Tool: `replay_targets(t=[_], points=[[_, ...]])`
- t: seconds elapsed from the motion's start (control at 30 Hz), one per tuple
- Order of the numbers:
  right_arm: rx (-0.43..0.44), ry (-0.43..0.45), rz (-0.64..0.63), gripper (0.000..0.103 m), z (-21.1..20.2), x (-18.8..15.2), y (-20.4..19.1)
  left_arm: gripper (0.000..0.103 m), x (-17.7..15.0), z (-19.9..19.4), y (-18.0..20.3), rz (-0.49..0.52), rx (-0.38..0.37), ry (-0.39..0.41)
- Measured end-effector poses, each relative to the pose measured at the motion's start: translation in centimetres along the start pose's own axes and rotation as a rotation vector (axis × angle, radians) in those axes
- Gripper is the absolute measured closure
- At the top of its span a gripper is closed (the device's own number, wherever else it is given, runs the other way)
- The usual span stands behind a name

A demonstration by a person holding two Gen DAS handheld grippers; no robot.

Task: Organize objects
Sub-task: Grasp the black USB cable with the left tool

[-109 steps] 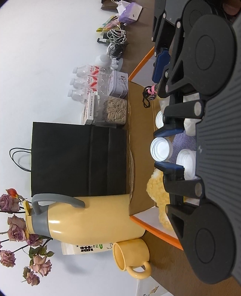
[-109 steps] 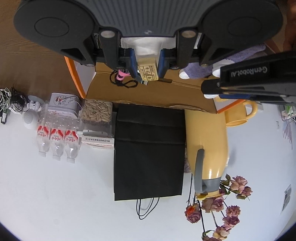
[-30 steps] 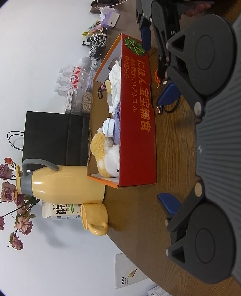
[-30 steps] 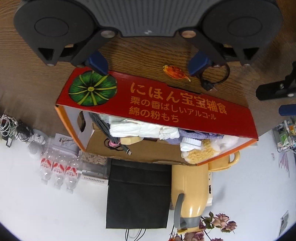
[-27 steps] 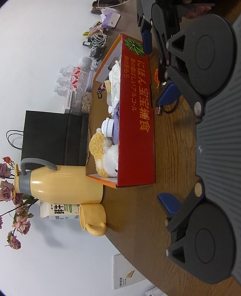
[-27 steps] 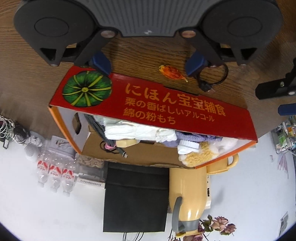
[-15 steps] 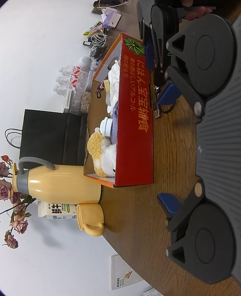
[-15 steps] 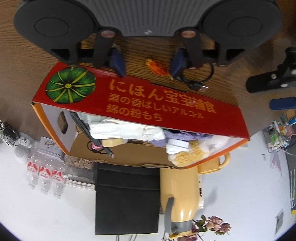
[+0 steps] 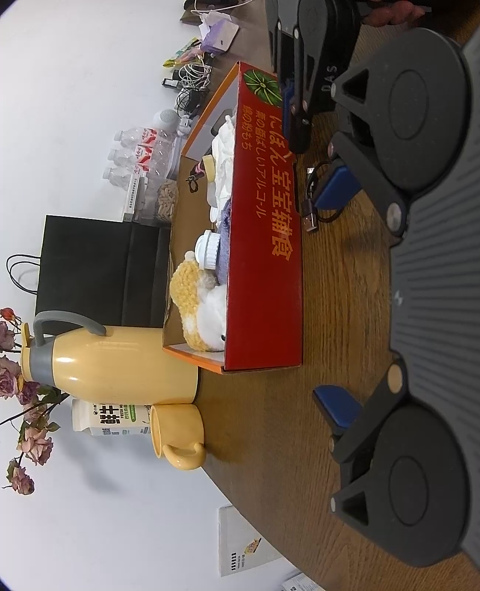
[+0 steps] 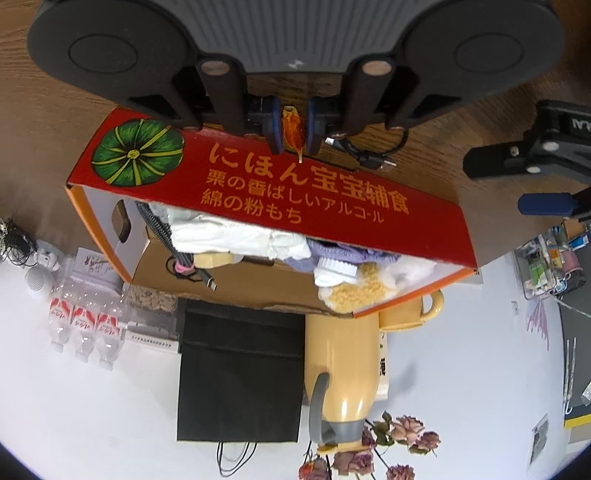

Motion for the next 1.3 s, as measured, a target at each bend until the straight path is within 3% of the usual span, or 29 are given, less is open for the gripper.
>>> replay_targets(t=[0.4, 0.87, 1.3], points=[[-0.039, 0.081, -0.002, 0.091, -2.2, 0.1, 0.7, 0.000, 0.1, 1.1, 0.7, 0.019, 0.010, -0.037], [-0.067, 0.148, 0.066, 0.091, -4.2, 0.2, 3.6, 0.000, 0.6, 5.1, 6.3, 0.051, -0.028, -0.115], [-0.065, 0.198, 0.102, 0.091, -5.6, 0.2, 5.3, 0.000, 0.2, 7.8, 8.3, 0.088, 0.038, -0.156]])
Point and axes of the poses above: each gripper's, at about its wrist camera, not at the fingertips, and z roughly the way its jaws point, y to its right, x to its top, the point moved 5 cm from there along z, roughly the way its jaws point, and after that the axes turned 7 degrees about y, right-handed, at the moved point
